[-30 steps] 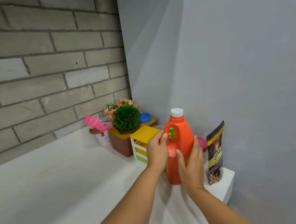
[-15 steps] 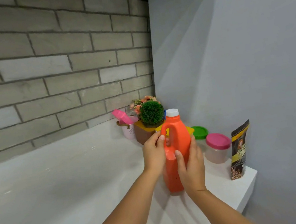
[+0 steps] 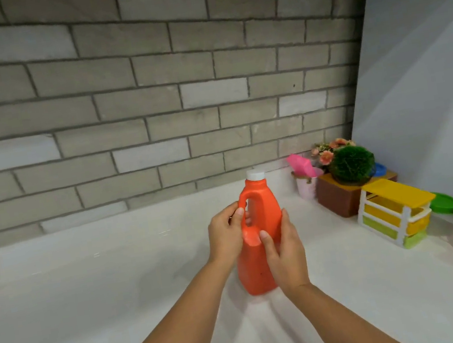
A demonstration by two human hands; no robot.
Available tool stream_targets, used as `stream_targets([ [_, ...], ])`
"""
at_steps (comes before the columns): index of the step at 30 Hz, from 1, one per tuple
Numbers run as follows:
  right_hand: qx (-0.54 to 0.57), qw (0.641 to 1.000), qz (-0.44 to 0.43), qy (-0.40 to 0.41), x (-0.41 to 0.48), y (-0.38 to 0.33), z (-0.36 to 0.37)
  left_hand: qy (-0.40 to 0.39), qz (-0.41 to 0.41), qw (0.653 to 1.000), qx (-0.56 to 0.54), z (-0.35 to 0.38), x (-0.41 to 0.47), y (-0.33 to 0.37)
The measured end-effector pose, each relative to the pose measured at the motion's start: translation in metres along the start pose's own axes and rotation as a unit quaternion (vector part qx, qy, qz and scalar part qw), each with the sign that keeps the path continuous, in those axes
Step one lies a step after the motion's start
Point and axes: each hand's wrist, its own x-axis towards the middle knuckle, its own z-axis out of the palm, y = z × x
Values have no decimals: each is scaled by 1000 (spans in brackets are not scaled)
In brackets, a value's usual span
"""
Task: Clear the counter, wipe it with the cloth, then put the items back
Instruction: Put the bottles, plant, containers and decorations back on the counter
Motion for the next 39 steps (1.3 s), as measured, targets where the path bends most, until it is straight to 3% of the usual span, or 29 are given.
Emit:
stream_targets([
  [11,64,988,-30,-136,-51,-99,151,109,-18,991,72,-201,-15,-15],
  [19,95,962,-63,-249,-68,-150,228,184,-18,976,119,-298,-31,-21],
  [22,43,947,-112,-297,-64,-159,254,213,-30,968,129,-321,-38,-23],
  [26,70,926,-65,-365,-63,-176,284,245,-38,955,161,-344,-41,-24],
  [29,124,920,-9,-372,-78,-182,297,283,-40,934,216,-351,-51,-33],
  [32,130,915,-5,-381,-91,-186,306,258,-87,939,211,-359,-55,-54],
  [39,170,899,36,-402,-108,-219,352,219,-109,947,207,-411,-35,-72],
])
